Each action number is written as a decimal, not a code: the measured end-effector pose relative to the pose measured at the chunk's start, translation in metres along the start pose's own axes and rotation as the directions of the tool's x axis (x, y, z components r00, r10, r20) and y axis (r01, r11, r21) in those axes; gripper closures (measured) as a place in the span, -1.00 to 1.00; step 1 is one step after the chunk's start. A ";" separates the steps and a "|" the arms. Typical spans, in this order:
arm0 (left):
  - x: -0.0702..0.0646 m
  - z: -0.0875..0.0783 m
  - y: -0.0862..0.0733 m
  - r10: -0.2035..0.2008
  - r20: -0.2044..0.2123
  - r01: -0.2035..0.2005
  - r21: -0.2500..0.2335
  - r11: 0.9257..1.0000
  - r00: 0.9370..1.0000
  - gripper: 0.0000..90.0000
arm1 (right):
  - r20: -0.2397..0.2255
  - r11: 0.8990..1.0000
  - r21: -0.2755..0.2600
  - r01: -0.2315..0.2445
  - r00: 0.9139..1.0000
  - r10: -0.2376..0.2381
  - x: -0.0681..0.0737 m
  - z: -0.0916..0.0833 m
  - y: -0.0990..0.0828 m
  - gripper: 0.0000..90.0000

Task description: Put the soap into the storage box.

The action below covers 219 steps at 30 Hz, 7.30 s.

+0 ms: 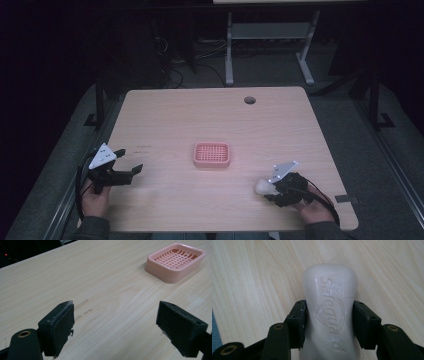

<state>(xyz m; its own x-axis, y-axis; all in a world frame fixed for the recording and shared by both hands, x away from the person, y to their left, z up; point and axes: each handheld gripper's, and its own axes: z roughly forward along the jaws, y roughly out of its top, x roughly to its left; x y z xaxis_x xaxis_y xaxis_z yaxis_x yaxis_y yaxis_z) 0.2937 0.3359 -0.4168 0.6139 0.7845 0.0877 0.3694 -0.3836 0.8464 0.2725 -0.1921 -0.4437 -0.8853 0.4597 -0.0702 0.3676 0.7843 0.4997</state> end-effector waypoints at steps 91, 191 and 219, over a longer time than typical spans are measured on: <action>0.003 -0.004 -0.001 -0.020 -0.008 0.020 -0.012 1.000 1.000 -0.68 | -0.091 0.989 -0.020 0.149 0.984 -0.150 -0.037 0.003 0.109 0.07; 0.005 -0.006 -0.001 -0.030 -0.004 0.030 -0.022 0.999 1.000 -0.68 | -0.186 0.982 0.000 0.187 0.965 -0.184 -0.065 0.070 0.205 0.07; 0.006 -0.007 -0.001 -0.028 -0.004 0.028 -0.021 0.999 1.000 -0.68 | -0.217 0.986 0.027 0.164 0.964 -0.154 -0.069 0.094 0.207 0.07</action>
<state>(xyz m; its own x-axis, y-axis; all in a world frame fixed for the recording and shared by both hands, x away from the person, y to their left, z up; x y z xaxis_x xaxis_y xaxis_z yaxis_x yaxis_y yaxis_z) 0.2923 0.3441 -0.4137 0.6005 0.7969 0.0663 0.3714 -0.3514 0.8594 0.4369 -0.0226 -0.4165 -0.9719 0.2315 0.0426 0.2249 0.8599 0.4583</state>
